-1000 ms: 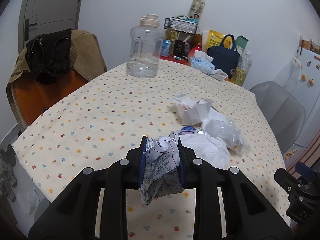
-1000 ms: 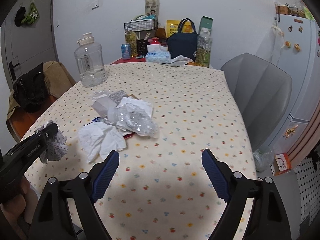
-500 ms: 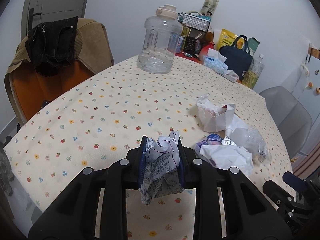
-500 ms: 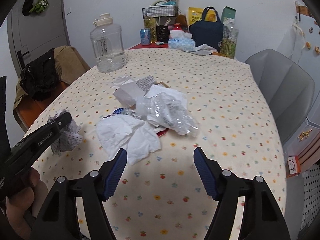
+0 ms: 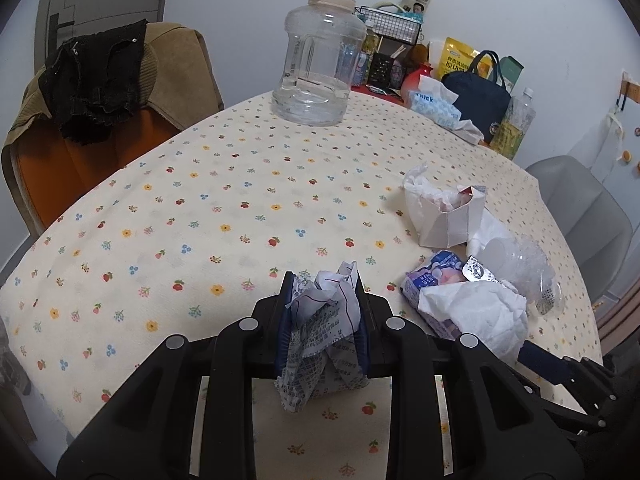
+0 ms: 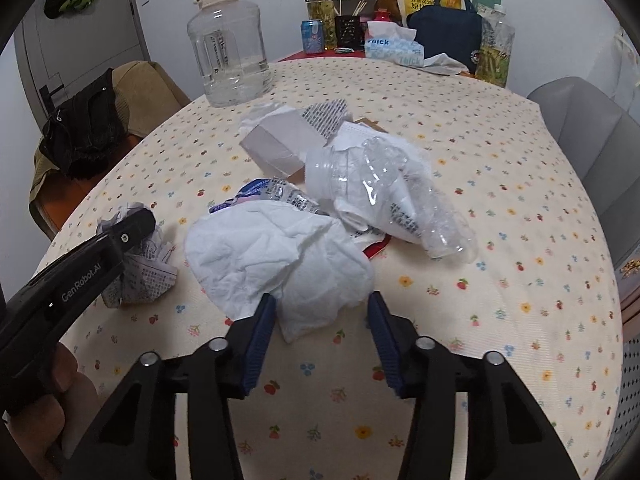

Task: Collect trash
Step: 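Reach the right tool to the white tissue and close on it, then carry the tissue in the right tool while the left tool carries the paper to the bin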

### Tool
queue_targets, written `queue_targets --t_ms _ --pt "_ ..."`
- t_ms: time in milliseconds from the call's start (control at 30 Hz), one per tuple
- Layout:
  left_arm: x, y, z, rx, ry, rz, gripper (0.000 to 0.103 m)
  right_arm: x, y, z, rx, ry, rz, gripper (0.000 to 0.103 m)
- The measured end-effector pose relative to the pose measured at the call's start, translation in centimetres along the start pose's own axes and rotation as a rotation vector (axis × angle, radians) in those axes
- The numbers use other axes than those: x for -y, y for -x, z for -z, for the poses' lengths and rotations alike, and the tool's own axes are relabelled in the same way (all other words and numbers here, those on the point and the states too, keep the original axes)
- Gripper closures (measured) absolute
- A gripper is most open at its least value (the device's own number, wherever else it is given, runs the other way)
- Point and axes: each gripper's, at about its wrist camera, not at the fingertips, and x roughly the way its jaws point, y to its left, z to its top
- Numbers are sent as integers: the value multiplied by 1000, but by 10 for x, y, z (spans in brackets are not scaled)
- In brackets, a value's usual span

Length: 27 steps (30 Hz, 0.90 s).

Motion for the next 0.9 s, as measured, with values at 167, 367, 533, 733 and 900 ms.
queue_targets --t_ms 167,367,533,733,900 --pt "4 -1 -1 -5 -16 -16 77 1 0 -1 -12 3 -30 97" --pt "11 4 0 3 -24 -15 77 14 19 -1 29 -26 -38 98" --pt "27 17 0 24 -54 -12 77 27 41 0 75 -58 -32 98" --pt "50 33 -1 55 -94 -5 77 44 68 3 134 -83 -15 98" --pt "72 45 0 74 -130 7 77 65 92 8 182 -112 13 98"
